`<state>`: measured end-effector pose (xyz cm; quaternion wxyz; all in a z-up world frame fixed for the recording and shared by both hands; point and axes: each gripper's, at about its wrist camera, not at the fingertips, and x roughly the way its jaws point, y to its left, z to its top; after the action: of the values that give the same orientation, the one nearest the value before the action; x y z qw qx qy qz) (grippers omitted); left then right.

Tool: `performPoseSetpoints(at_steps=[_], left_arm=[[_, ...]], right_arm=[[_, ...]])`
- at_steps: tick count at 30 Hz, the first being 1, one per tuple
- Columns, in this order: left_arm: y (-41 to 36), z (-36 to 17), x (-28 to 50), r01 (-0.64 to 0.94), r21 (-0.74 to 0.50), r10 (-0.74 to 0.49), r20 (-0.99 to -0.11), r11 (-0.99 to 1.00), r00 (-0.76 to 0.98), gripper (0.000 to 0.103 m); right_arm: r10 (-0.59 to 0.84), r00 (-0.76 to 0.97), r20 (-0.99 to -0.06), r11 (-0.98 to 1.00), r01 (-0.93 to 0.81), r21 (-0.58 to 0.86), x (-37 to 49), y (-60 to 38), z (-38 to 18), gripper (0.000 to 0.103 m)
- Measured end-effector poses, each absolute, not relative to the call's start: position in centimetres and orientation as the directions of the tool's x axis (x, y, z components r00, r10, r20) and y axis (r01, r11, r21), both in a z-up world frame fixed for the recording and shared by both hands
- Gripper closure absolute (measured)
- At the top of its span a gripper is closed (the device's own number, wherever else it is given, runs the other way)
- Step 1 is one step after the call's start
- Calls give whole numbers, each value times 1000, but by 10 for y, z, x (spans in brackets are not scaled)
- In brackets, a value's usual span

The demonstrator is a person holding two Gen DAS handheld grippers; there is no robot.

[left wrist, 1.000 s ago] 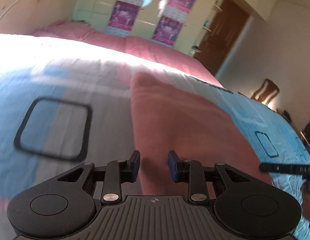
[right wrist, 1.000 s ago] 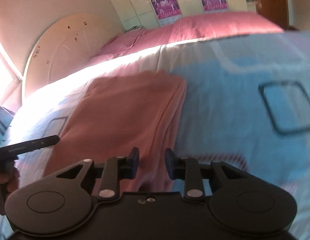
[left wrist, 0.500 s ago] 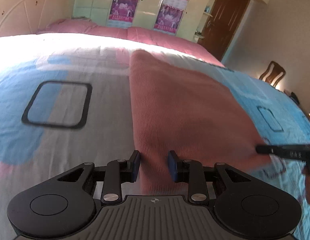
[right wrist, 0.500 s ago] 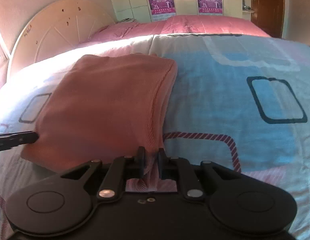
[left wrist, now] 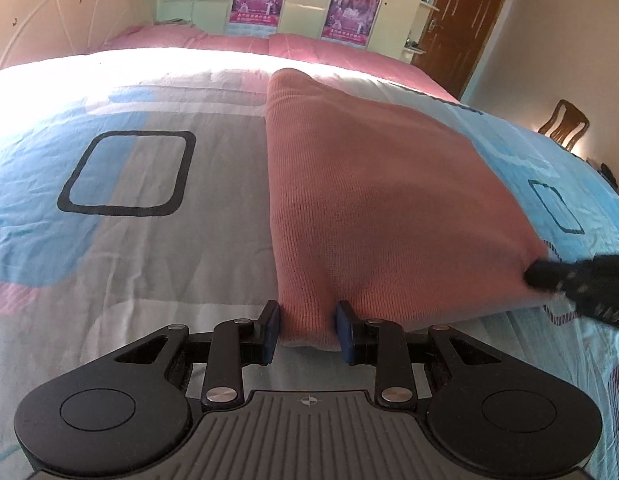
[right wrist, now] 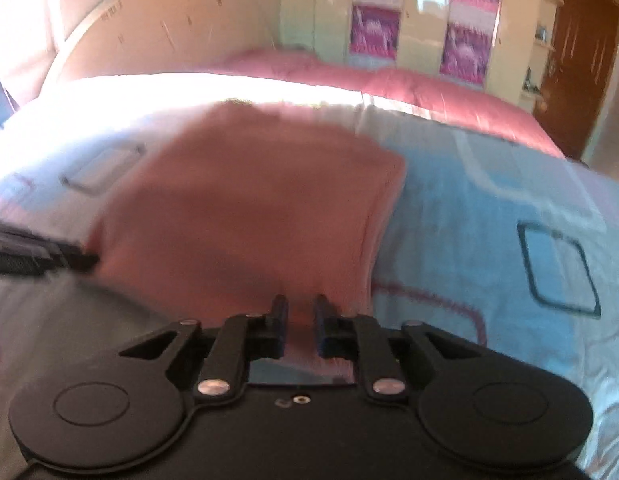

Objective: Fold small clothes

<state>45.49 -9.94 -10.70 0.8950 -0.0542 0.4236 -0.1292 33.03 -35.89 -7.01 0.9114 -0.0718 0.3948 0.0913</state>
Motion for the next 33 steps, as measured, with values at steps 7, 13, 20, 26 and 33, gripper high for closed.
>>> performPoseSetpoints(at_steps=[7,13,20,26,33], left_arm=[[-100,-108,458,200,-206,-286,-745,958,603,74],[-95,-110,459,220,-223,-312,-739,950,597,74],[-92,-100,454,233,-206,-307,-743,950,595,45],[-65,-73,422,245,-216,-326,-657,945,679,4],[-50,-72,438,240,-341,-412,-649,909,640,4]], right_arm=[[64,668,-741,983,-169,-67,330,-355,-84,95],[24,670,-742,989,-123,-79,331,-349,-85,95],[-69,686,-725,974,-111,-198,328,-331,-90,93],[64,720,-691,997,-67,22,298,-350,-49,50],[176,705,-687,940,86,330,303,-401,-49,48]])
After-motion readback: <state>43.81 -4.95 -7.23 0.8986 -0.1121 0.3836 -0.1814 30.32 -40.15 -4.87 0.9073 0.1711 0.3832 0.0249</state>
